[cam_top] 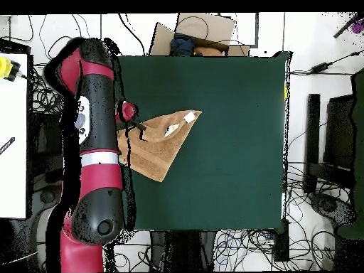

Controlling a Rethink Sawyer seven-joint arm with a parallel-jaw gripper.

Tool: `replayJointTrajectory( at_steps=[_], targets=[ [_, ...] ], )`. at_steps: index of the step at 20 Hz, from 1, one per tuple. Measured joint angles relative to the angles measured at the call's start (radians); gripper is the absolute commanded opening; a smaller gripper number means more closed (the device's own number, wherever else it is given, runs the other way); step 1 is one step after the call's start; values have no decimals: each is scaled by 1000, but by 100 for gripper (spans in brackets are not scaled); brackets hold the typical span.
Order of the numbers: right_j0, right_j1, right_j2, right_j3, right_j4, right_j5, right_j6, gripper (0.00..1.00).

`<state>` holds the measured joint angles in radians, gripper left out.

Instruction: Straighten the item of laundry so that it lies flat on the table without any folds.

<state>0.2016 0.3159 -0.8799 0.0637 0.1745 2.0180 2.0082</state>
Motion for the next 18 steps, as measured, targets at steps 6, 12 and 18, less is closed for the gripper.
replayJointTrajectory(
  at_steps=[6,12,18],
  targets=[
    [-14,35,-8,-32,33,5,40,0],
    [-12,38,-8,-32,32,5,42,0],
    [-8,37,-9,-32,31,5,42,0]
  ],
)
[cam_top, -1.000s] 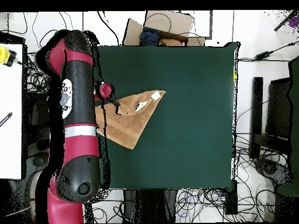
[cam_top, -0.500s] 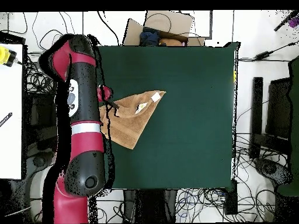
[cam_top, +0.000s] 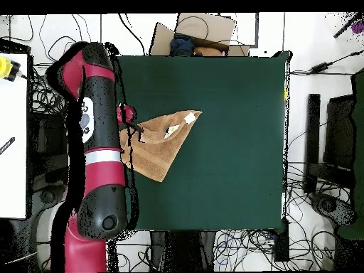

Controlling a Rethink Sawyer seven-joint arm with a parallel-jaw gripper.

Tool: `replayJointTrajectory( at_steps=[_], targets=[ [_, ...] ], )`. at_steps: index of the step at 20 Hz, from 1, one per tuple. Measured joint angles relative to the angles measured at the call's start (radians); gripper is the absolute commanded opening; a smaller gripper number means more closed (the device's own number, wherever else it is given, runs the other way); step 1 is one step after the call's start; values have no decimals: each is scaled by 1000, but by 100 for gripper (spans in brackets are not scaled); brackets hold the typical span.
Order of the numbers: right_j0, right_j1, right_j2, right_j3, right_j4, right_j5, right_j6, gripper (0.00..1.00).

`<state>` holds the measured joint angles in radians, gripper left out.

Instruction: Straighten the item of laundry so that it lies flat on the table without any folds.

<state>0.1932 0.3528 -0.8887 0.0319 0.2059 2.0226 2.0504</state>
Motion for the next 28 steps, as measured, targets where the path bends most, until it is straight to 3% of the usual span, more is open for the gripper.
replayJointTrajectory(
  at_steps=[6,10,17,28],
  targets=[
    [-21,13,-31,-35,37,15,0,0],
    [-57,31,-84,-78,117,48,0,0],
    [-130,66,-250,-129,303,104,0,0],
    [-157,104,-479,-131,521,104,0,0]
  ],
)
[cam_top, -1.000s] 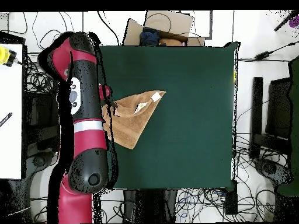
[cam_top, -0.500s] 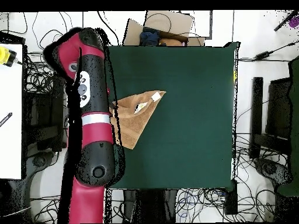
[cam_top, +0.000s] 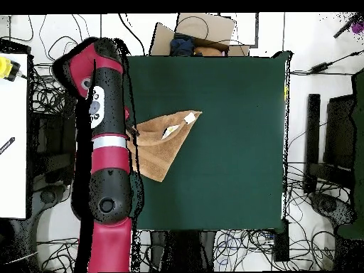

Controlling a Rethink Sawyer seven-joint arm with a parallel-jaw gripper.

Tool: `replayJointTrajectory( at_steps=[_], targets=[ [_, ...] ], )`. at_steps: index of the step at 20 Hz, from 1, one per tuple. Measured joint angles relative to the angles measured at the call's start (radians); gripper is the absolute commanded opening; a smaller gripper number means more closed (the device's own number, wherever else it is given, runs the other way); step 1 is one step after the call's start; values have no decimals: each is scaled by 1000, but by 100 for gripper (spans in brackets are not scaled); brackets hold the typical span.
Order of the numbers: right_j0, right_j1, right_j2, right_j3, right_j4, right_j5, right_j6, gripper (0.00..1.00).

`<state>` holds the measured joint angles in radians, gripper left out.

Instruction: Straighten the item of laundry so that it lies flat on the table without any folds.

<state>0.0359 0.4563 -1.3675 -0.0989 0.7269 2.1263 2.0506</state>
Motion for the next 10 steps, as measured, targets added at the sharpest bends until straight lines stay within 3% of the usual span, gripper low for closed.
replayJointTrajectory(
  at_steps=[10],
  targets=[
    [-20,6,-266,1,221,0,0,0]
  ],
)
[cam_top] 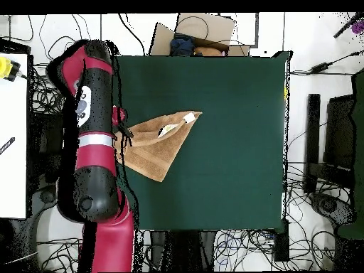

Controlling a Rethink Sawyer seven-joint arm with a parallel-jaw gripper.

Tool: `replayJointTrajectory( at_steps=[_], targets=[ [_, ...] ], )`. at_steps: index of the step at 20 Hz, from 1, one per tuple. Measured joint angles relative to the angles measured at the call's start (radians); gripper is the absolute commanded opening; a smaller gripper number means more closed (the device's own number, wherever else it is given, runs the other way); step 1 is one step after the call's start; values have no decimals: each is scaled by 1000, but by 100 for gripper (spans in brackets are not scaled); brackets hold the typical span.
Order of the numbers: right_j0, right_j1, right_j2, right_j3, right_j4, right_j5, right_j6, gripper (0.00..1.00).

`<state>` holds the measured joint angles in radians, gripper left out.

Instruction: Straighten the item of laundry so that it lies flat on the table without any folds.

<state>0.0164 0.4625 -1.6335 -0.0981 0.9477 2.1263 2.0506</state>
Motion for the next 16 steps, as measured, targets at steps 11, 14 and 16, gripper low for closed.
replayJointTrajectory(
  at_steps=[11,14,16],
  targets=[
    [-23,0,-235,20,169,0,0,0],
    [-22,0,-274,27,187,0,0,0],
    [-22,0,-299,34,193,-4,0,0]
  ],
)
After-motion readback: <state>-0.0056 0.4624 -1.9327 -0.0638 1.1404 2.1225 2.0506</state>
